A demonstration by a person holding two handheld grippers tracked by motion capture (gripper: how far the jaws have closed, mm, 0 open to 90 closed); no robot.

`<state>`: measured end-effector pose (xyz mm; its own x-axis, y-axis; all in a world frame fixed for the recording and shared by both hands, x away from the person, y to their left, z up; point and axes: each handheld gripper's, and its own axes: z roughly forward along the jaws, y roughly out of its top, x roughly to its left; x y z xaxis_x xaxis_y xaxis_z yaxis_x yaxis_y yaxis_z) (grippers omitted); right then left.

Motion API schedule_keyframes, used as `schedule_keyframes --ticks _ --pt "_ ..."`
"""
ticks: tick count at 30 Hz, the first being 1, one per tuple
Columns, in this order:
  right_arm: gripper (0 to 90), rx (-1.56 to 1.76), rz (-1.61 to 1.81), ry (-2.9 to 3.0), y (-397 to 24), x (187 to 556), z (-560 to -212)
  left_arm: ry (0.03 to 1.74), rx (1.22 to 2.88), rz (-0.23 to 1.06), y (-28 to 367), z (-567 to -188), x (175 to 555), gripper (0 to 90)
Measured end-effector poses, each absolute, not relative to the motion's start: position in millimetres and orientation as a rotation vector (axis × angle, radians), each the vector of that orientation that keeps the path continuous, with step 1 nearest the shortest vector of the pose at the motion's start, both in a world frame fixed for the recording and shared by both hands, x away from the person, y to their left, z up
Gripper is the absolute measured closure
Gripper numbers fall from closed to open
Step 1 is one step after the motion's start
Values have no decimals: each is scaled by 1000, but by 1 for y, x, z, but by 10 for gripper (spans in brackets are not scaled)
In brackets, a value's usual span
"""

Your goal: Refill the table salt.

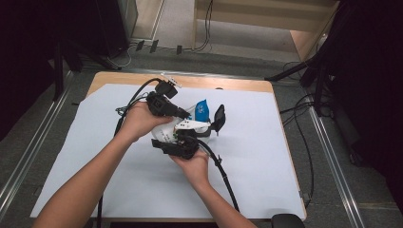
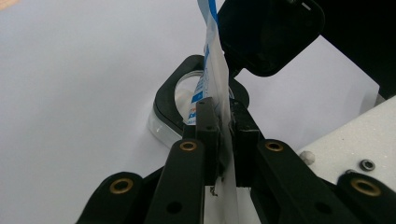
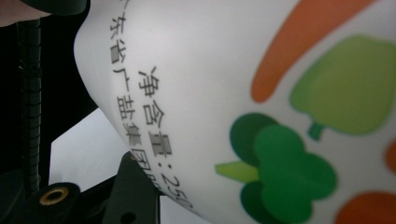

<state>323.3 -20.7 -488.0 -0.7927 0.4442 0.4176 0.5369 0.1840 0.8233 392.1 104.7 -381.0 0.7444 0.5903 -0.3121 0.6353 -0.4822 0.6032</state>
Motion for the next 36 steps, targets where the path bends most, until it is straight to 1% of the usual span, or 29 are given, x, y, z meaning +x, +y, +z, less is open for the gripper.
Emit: schedule_keyframes --ticks 36 --pt "610 -1004 -1706 -2280 -21 324 -488 918 2213 -75 103 -380 391 859"
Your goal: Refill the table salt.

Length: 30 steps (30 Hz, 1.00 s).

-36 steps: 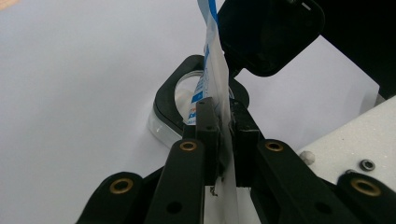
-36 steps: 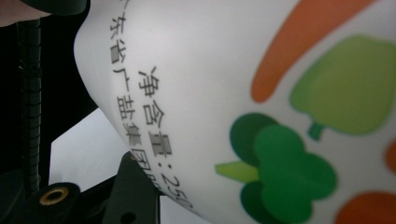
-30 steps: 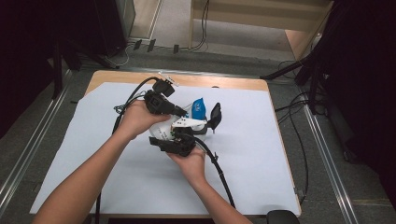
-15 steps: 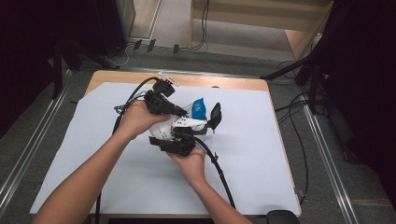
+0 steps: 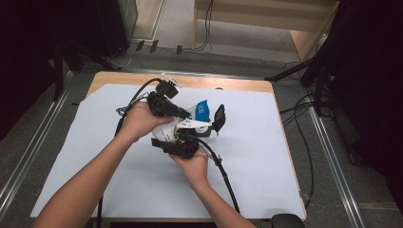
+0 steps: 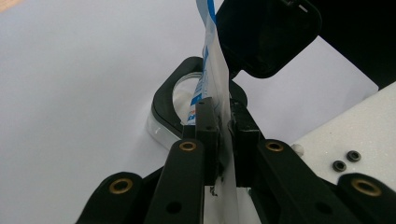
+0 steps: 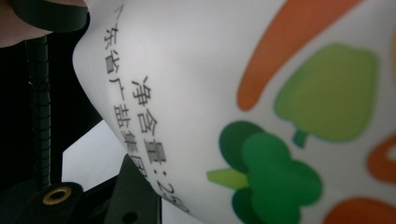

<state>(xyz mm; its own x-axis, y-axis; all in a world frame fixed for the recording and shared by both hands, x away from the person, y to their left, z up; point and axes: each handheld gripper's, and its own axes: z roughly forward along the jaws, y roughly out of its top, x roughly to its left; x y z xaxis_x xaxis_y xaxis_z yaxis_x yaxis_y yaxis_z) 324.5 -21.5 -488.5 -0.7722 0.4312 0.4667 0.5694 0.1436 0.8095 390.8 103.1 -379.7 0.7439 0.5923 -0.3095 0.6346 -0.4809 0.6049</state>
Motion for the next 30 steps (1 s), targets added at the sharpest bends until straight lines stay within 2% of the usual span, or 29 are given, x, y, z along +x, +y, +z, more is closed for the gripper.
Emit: schedule_keyframes --ticks 30 --pt "672 -1013 -1705 -2295 -24 326 -486 914 2211 -77 100 -381 392 858"
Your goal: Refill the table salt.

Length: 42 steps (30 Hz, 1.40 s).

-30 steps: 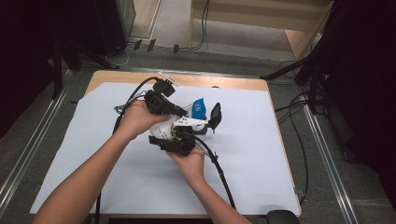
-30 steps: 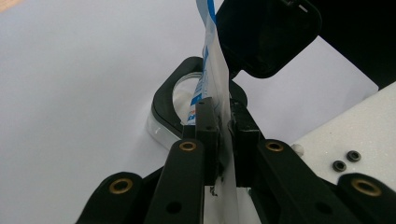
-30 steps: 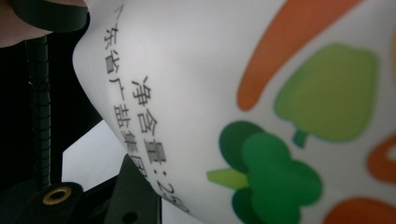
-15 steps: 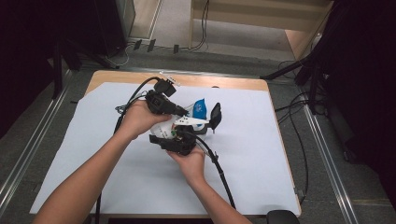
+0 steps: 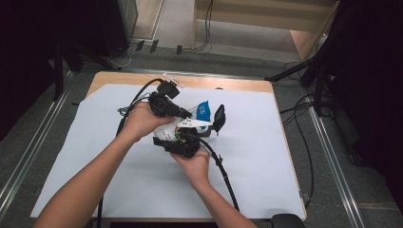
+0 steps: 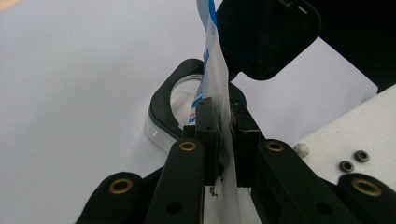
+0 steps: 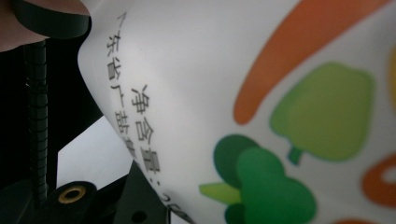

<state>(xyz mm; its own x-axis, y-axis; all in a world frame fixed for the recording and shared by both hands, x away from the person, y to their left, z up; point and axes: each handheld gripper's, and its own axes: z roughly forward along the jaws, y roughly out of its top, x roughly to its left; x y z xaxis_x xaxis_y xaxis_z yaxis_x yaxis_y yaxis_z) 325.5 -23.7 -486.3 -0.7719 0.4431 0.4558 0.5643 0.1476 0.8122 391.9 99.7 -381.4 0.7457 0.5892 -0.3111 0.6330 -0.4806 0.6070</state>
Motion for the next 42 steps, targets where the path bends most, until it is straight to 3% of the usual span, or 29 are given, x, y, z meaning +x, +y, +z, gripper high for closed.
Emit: schedule_keyframes --ticks 28,42 --pt "726 -1001 -1710 -2336 -23 325 -485 908 2212 -76 99 -382 391 858" --pt "625 -979 -1723 -2346 -20 324 -487 914 2204 -65 102 -380 391 858"
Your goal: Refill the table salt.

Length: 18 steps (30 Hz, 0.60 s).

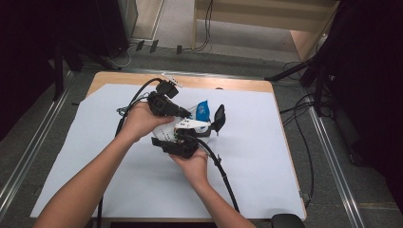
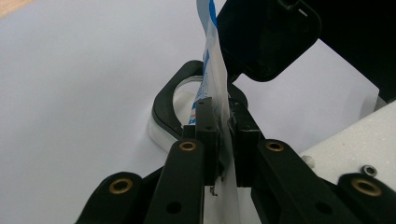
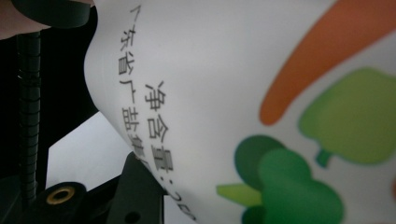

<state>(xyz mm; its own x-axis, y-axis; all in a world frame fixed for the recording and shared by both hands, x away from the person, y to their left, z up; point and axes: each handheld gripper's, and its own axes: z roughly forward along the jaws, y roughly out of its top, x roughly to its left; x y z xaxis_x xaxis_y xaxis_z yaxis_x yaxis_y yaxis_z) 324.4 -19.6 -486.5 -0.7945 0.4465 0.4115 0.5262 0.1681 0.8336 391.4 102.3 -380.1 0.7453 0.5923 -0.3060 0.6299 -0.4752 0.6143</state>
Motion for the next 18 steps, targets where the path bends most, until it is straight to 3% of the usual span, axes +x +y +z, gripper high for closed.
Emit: schedule_keyframes --ticks 18 --pt "566 -978 -1717 -2348 -18 323 -485 926 2192 -63 102 -380 393 865"
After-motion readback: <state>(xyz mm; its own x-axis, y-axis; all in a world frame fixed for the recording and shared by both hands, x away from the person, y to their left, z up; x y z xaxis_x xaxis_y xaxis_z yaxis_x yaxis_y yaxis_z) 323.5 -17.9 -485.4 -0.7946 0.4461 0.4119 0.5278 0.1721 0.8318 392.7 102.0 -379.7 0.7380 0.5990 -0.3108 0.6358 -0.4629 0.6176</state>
